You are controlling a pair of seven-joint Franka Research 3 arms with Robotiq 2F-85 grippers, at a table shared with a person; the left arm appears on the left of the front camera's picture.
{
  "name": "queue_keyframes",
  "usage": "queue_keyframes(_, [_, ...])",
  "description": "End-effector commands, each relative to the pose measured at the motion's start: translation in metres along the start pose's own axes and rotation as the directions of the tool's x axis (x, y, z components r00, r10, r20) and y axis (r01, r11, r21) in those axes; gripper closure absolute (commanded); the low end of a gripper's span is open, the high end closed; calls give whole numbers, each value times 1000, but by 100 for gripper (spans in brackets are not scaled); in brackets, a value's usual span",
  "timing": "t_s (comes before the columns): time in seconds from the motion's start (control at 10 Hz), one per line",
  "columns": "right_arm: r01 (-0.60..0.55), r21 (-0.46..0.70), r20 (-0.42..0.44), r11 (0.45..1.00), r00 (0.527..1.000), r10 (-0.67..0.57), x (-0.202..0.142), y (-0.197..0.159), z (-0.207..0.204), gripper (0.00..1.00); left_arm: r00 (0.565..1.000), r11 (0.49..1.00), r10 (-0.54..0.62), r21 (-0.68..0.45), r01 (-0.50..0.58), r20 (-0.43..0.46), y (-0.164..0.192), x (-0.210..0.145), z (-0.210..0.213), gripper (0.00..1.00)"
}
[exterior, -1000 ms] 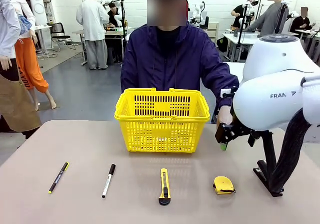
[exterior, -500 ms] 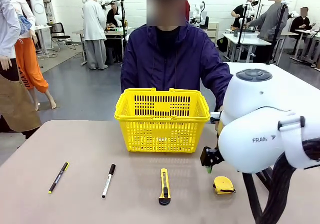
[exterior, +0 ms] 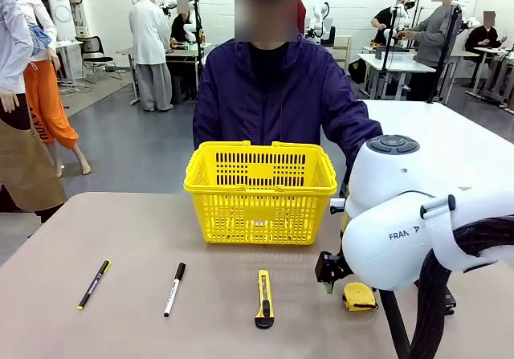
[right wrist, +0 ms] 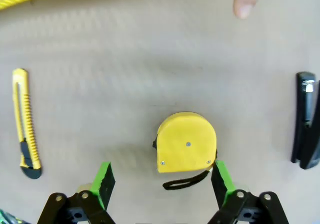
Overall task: Place the items the person wants into the basket.
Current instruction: Pick up the item the person points to and place it in the Market Basket.
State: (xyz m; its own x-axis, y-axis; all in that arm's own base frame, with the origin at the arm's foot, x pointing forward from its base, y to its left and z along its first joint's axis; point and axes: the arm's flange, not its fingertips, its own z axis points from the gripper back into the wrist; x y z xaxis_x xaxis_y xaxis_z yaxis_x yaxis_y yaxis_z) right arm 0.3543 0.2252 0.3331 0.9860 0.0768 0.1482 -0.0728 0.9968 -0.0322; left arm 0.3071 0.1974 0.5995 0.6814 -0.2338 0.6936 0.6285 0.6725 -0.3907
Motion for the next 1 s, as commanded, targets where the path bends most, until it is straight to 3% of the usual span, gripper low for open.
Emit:
queue_keyframes(0.0, [0, -42, -6, 999, 1000, 0, -12, -8, -15, 0, 1000, 1000, -19, -11, 19, 17, 0, 0, 1, 0])
queue_keyframes(0.9, [20, -29, -54, 999, 998, -22, 10, -22, -36, 0, 1000, 1000, -19, -11, 19, 17, 0, 0, 1, 0])
